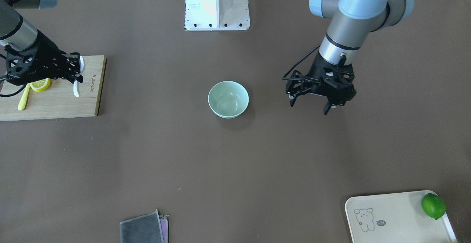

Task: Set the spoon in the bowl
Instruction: 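Carry the spoon over the green bowl with the right gripper while the left retracts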

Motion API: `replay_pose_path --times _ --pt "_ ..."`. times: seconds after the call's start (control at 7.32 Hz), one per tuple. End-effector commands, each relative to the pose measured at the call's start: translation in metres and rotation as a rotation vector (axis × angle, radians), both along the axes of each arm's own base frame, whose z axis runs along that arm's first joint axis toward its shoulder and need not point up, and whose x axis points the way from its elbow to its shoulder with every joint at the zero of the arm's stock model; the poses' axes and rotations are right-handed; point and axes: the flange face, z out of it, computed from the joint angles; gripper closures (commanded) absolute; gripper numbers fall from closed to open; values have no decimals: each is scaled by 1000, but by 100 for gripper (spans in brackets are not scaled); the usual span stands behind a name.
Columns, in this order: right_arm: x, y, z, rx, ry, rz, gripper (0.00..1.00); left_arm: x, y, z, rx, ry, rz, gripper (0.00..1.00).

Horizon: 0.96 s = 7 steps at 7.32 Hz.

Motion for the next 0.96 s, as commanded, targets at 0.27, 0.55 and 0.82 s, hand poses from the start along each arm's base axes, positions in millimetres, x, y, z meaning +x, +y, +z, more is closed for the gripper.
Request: replay_pose_path --times 0.27,0.55,0.82 --pt "-127 -58 -142 69 -2 113 100 -151 33 164 76 3 -100 2" --pt "-203 -69 -197 138 14 118 100 -176 21 193 26 -28 -153 2" --pt "-253 -65 -223 207 8 134 100 -177 16 215 -10 -50 -160 2"
